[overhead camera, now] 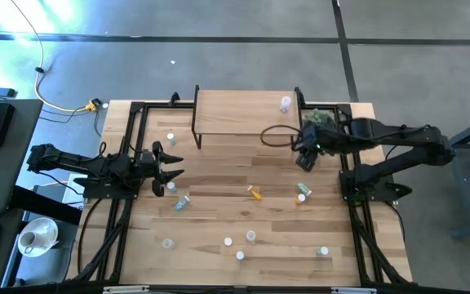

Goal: Pick and place medicine bottles onto shelf by color
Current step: Put the top left blue pill bottle on the shelf

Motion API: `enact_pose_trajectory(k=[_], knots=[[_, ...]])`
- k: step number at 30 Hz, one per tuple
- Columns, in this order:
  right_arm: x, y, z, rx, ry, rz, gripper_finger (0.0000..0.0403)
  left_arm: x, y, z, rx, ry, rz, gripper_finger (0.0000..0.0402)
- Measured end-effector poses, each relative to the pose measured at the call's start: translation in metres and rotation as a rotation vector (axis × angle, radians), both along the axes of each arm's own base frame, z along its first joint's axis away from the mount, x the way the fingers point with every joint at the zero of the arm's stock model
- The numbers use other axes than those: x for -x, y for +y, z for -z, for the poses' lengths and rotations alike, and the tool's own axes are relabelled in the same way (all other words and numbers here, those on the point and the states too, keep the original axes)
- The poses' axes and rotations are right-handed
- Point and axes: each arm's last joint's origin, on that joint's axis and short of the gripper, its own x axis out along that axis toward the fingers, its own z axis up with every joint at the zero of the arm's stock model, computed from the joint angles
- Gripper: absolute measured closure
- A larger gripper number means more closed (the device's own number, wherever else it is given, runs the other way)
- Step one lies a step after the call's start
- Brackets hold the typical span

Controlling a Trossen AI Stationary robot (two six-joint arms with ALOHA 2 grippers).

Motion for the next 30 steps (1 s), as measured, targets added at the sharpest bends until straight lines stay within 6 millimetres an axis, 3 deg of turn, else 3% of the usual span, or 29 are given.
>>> enact_pose_trajectory(k=[11, 19, 30], knots=[[0.002, 0.035, 0.04, 0.041, -0.316, -0.121, 0.0213, 0.0, 0.0, -0.004, 0.013, -0.042, 0.0, 0.02], [-0.001, 0.049, 0.075, 0.111, -0.4, -0.139, 0.0213, 0.001, 0.0, -0.028, 0.008, -0.098, 0.018, 0.02], [-0.004, 0.055, 0.068, 0.19, -0.502, -0.136, 0.0213, 0.009, 0.0, -0.079, 0.077, 0.045, 0.024, 0.02]])
